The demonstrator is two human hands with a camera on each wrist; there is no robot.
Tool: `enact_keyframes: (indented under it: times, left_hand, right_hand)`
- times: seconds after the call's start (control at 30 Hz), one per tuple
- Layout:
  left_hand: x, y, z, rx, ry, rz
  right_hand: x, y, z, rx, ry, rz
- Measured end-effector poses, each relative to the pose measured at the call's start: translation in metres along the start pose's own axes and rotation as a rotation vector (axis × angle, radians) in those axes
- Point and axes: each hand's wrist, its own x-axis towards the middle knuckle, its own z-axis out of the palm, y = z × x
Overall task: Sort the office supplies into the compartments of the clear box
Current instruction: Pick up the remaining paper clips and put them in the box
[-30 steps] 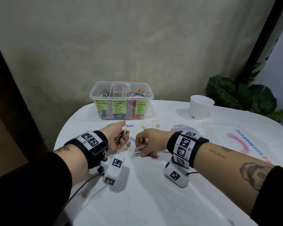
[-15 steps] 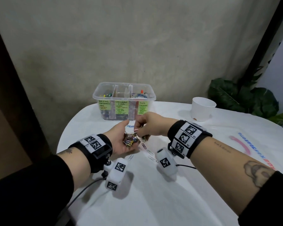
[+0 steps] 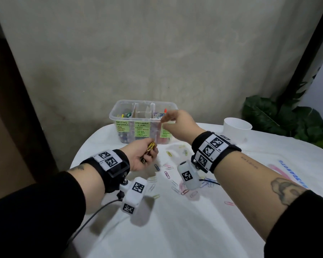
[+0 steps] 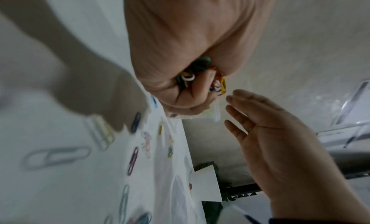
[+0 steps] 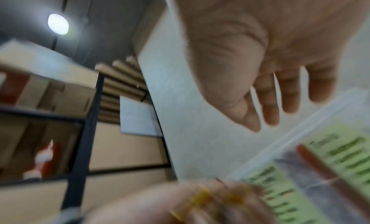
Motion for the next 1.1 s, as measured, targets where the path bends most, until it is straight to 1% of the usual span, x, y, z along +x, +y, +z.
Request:
enact_keyframes:
  times: [0.03, 0.07, 0.13, 0.2, 0.23, 0.3, 0.37, 0.47, 0.53, 0.67, 0.73, 0.77, 0.8, 0.83, 0.87, 0.9, 0.93, 0.97, 1.03, 1.07, 1.1]
  left_hand:
    - [0.000, 0.008, 0.004, 0.053, 0.011, 0.051]
    - [0.000, 0.017, 0.008, 0.099, 0.018, 0.098]
    - [0.004, 0.040, 0.015, 0.151, 0.017, 0.177]
    - [0.012, 0.067, 0.022, 0.184, 0.026, 0.253]
    - [0.018, 0.082, 0.025, 0.196, 0.041, 0.284]
    - [0.031, 0.111, 0.030, 0.217, 0.087, 0.317]
    - [0.044, 0.134, 0.032, 0.281, 0.146, 0.316]
    - [0.068, 0.158, 0.032, 0.483, 0.240, 0.283]
    - [0.086, 0.168, 0.032, 0.713, 0.293, 0.256]
    - [0.105, 0.177, 0.038, 1.340, 0.403, 0.273]
    - [0.125, 0.179, 0.039, 1.666, 0.481, 0.265]
    - [0.139, 0.181, 0.038, 1.792, 0.507, 0.291]
    - [0.168, 0.189, 0.031, 1.929, 0.522, 0.288]
    - [0.199, 0.196, 0.022, 2.048, 0.555, 0.226]
    - [0.248, 0.208, 0.005, 2.147, 0.618, 0.116]
    - [0.299, 0.221, -0.016, 2.196, 0.682, 0.059]
    - [0.317, 0.226, -0.021, 2.166, 0.727, 0.022]
    - [0.322, 0.228, -0.021, 2.107, 0.781, 0.046]
    - [0.273, 0.210, -0.004, 1.984, 0.803, 0.163]
    - [0.237, 0.199, 0.011, 1.918, 0.788, 0.211]
    - [0.188, 0.186, 0.031, 1.828, 0.730, 0.268]
  right_hand:
    - [0.007, 0.004, -0.001, -0.147, 0.031, -0.032]
    - [0.013, 0.006, -0.002, -0.258, 0.028, -0.064]
    - [0.025, 0.011, 0.001, -0.401, -0.048, -0.088]
    - [0.034, 0.015, 0.009, -0.501, -0.153, -0.075]
    - [0.037, 0.017, 0.014, -0.511, -0.185, -0.065]
    - [0.039, 0.021, 0.020, -0.491, -0.187, -0.057]
    - [0.039, 0.026, 0.025, -0.492, -0.141, -0.086]
    - [0.041, 0.036, 0.027, -0.432, -0.075, -0.149]
    - [0.043, 0.041, 0.024, -0.350, -0.061, -0.172]
    - [0.048, 0.048, 0.020, -0.251, -0.050, -0.200]
    - [0.050, 0.049, 0.022, -0.239, -0.047, -0.204]
    - [0.051, 0.049, 0.023, -0.233, -0.046, -0.207]
    - [0.052, 0.048, 0.024, -0.227, -0.046, -0.210]
    - [0.053, 0.048, 0.024, -0.220, -0.046, -0.213]
    - [0.053, 0.047, 0.023, -0.215, -0.050, -0.212]
    - [0.054, 0.046, 0.023, -0.209, -0.057, -0.209]
    - [0.054, 0.046, 0.022, -0.204, -0.062, -0.207]
    - [0.054, 0.047, 0.022, -0.198, -0.065, -0.205]
    - [0.054, 0.047, 0.023, -0.189, -0.069, -0.203]
    - [0.055, 0.048, 0.023, -0.187, -0.071, -0.200]
    - [0.055, 0.048, 0.023, -0.183, -0.072, -0.195]
